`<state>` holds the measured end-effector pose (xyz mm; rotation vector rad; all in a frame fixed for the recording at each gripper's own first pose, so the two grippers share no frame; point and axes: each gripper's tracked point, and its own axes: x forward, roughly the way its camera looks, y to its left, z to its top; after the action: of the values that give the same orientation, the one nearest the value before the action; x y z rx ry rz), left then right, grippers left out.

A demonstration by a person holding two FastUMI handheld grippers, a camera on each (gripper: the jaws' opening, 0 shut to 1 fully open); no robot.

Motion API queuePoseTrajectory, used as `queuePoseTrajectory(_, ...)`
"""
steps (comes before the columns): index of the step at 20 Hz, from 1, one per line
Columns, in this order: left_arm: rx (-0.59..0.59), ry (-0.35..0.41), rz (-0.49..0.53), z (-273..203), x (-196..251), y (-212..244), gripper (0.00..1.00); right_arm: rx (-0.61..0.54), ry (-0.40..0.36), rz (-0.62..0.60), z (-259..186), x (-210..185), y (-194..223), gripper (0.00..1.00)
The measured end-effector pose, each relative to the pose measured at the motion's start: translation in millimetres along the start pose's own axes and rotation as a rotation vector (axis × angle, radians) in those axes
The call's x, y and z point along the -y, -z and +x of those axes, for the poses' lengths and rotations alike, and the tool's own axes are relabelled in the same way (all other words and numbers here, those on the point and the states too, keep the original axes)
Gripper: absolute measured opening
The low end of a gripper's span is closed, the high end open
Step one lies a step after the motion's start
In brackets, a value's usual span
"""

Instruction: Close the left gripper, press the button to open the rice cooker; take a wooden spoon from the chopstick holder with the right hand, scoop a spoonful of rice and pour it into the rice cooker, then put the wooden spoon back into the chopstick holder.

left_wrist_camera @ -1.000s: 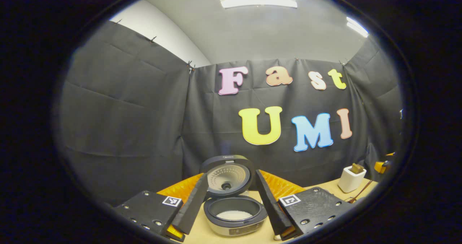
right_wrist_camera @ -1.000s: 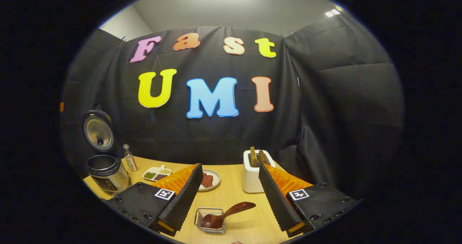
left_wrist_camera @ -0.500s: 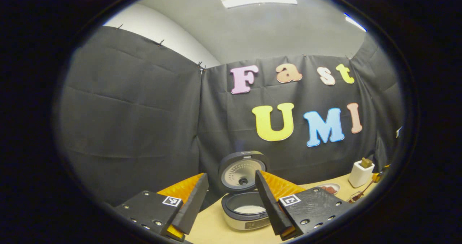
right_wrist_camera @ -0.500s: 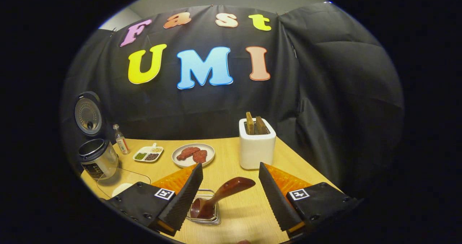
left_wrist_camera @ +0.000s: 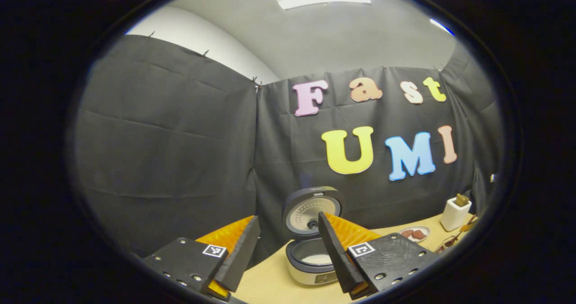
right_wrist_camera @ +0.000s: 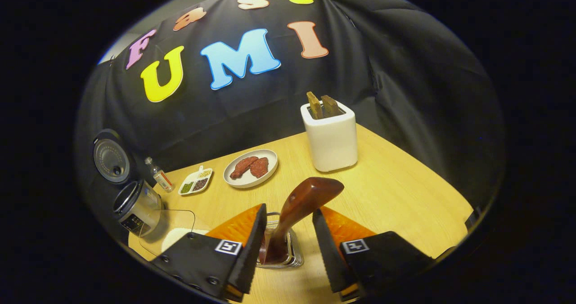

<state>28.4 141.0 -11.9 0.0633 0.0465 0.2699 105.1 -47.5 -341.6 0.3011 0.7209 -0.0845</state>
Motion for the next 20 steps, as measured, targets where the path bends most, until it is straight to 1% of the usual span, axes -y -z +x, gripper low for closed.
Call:
queuePoseTrajectory(1, 0.0, -0.004, -0.004, 0.5, -4.2, 0.4, 0.82, -0.013, -0.003, 0.026, 2.3, -1.5, 2.1, 0.46)
queuePoseTrajectory(2, -0.001, -0.007, -0.009, 1.4, -7.4, 0.7, 0.82, -0.032, -0.017, 0.049, 2.1, -5.8, 7.5, 0.42)
queuePoseTrajectory(4, -0.003, -0.009, -0.021, 1.8, -12.9, 2.3, 0.82, -0.072, -0.035, 0.074, 2.9, -9.9, 16.5, 0.42)
queuePoseTrajectory(5, -0.004, -0.009, -0.026, 3.3, -13.4, 4.1, 0.82, -0.069, -0.025, 0.093, -11.4, -6.7, 13.5, 0.42)
queuePoseTrajectory(6, -0.005, -0.008, -0.029, 4.3, -15.0, 4.3, 0.82, -0.064, -0.014, 0.108, 2.4, -10.6, 10.6, 0.28)
queuePoseTrajectory(7, -0.005, -0.008, -0.029, 5.8, -15.5, 5.5, 0.82, -0.063, -0.012, 0.112, 3.5, -8.7, 7.8, 0.14)
queuePoseTrajectory(8, -0.002, -0.005, -0.029, 8.2, -16.4, 4.4, 0.82, -0.057, -0.005, 0.1, 4.0, -12.3, 9.9, 0.17)
queuePoseTrajectory(9, 0.0, 0.0, -0.026, 6.3, -15.0, 5.7, 0.82, -0.046, -0.014, 0.082, -4.9, -16.5, 6.3, 0.05)
queuePoseTrajectory(10, 0.002, 0.002, -0.023, 6.8, -15.5, 5.3, 0.82, -0.024, -0.017, 0.057, -3.0, -18.8, 5.5, 0.05)
queuePoseTrajectory(11, 0.007, 0.004, -0.021, 8.0, -15.4, 4.6, 0.82, -0.007, -0.015, 0.037, -9.3, -21.1, -0.4, 0.08)
queuePoseTrajectory(12, 0.01, 0.012, -0.022, 9.6, -14.3, 3.7, 0.82, 0.007, -0.013, 0.019, -14.0, -24.1, -5.2, 0.09)
queuePoseTrajectory(13, 0.012, 0.018, -0.023, 10.1, -14.0, 3.7, 0.82, 0.021, -0.008, 0.004, -18.5, -27.1, -12.1, 0.05)
queuePoseTrajectory(14, 0.013, 0.023, -0.025, 11.4, -13.8, 3.3, 0.82, 0.039, -0.002, -0.015, -23.3, -30.5, -18.0, 0.09)
queuePoseTrajectory(16, 0.017, 0.037, -0.031, 12.7, -12.2, 2.1, 0.82, 0.086, 0.011, -0.07, -32.7, -38.8, -34.7, 0.09)
queuePoseTrajectory(18, 0.015, 0.05, -0.037, 14.9, -9.4, 3.1, 0.82, 0.138, 0.011, -0.124, -42.4, -51.1, -51.3, 0.09)
queuePoseTrajectory(20, 0.009, 0.061, -0.043, 29.4, -5.3, 8.6, 0.82, 0.178, 0.0, -0.175, -49.9, -68.8, -63.6, 0.09)
